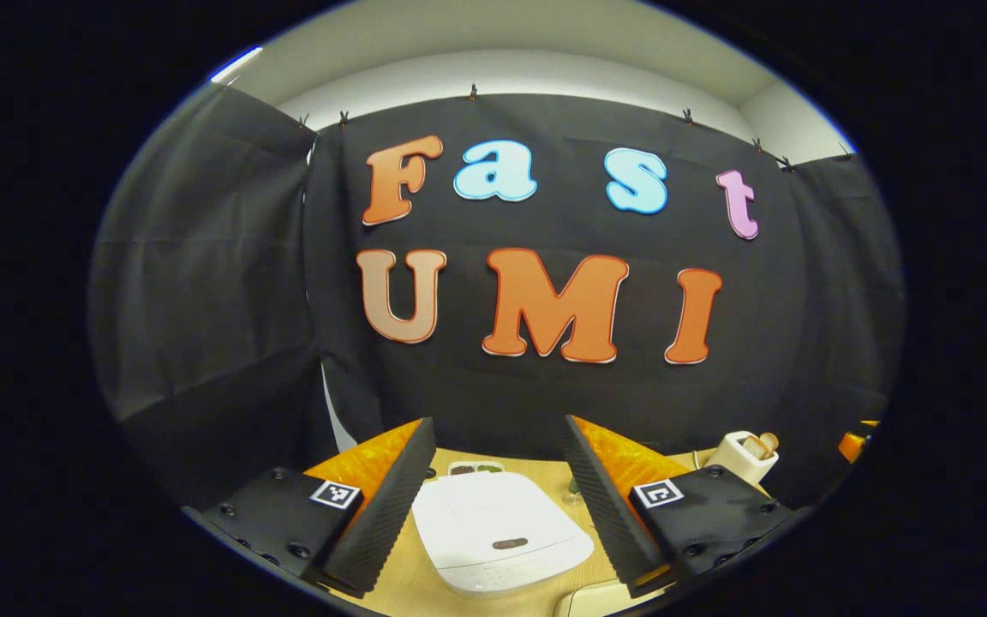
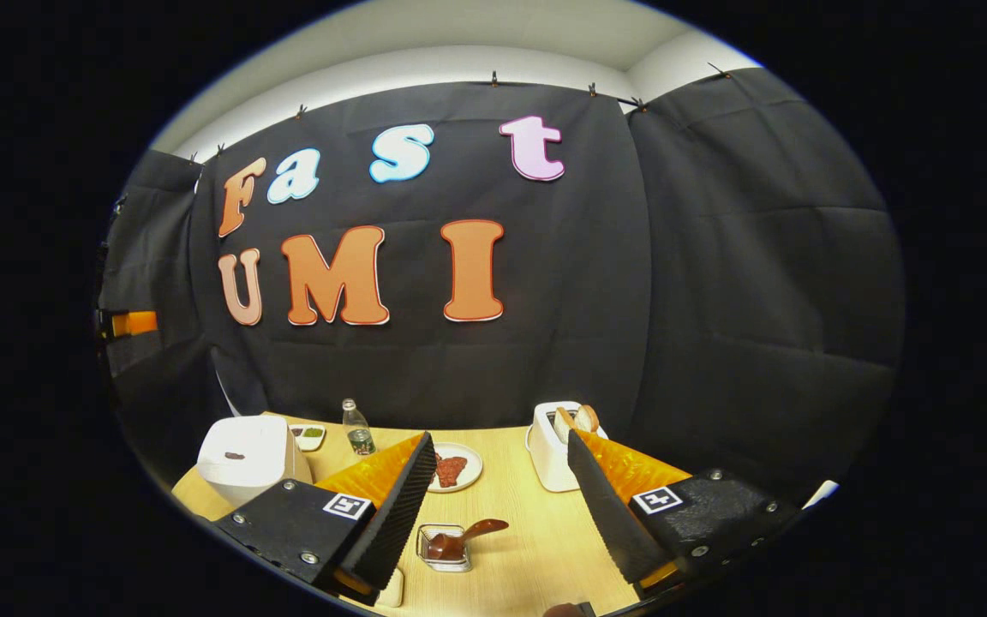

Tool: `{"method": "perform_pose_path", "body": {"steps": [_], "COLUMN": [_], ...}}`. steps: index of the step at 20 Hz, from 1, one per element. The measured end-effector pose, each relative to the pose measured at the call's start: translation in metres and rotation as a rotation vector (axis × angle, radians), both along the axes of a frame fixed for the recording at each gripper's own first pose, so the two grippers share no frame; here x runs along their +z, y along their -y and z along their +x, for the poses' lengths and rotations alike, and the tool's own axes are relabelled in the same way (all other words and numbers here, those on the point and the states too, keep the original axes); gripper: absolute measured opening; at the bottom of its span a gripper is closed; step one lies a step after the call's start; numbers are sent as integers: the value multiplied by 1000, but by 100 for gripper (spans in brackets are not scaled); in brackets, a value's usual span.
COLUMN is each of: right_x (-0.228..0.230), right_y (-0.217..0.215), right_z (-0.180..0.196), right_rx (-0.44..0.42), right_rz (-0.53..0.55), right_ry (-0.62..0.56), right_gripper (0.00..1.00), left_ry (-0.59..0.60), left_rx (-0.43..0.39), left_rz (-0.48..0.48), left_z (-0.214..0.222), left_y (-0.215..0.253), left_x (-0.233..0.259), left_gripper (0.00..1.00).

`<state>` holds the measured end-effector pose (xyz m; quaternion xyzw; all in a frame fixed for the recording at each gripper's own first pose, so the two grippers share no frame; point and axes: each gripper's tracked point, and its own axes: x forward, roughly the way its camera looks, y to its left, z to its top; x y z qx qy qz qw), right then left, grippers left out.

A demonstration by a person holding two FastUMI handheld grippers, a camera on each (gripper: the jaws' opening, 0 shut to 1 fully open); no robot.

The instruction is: Close the left gripper, press the button to open the rice cooker; take a wooden spoon from the chopstick holder with the right hand, scoop a spoonful of rice and pour it into the rice cooker, then put the wooden spoon back into the chopstick holder.

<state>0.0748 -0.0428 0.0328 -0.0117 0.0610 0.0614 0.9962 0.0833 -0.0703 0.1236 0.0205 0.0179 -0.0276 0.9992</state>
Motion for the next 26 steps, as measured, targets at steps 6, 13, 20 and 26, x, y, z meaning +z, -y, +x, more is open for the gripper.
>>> {"method": "perform_pose_path", "body": {"steps": [6,13,20,26], "right_x": [10,11,28,38], "right_y": [-2,-12,-25,-39], "right_z": [-3,-12,-18,-37], "right_rx": [12,17,-1,-21], "right_rz": [-18,-39,-52,-63], "right_ry": [30,40,76,105], "right_gripper": [100,95,95,100], "left_ry": [68,62,102,145], "left_rx": [19,29,7,21], "left_rz": [-28,-45,-62,-41], "left_z": [-32,-40,-49,-62], "left_y": [-14,-29,-50,-86], "left_x": [17,8,25,43], "left_gripper": [98,98,100,99]}}
